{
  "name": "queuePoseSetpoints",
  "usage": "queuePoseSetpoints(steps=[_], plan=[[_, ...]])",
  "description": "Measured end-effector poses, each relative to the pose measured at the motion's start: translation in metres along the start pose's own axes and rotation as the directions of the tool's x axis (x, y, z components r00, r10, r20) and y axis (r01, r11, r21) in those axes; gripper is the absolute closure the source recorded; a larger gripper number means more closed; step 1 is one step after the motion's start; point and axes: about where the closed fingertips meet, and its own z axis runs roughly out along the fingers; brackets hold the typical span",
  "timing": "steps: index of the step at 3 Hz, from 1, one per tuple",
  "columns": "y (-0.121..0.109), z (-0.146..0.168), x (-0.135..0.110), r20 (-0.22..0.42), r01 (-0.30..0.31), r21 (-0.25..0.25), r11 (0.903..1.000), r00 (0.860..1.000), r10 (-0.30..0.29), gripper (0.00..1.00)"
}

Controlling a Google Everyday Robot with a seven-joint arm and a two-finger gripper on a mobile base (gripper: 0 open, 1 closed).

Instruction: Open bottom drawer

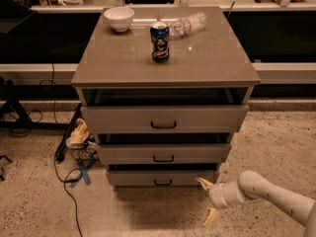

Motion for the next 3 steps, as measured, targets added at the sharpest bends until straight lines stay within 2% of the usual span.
queuePoseSetpoints(steps=[1,2,3], plan=[[-0.013,0.005,0.010,-0.035,0.006,0.055,0.9985,0.999,-0.005,0.00],[-0.012,0.011,0.014,-0.040,0.011,0.062,0.9980,0.999,-0.008,0.00],[-0.016,0.028,0.036,-0.091,0.078,0.125,0.9891,0.994,-0.066,0.00]])
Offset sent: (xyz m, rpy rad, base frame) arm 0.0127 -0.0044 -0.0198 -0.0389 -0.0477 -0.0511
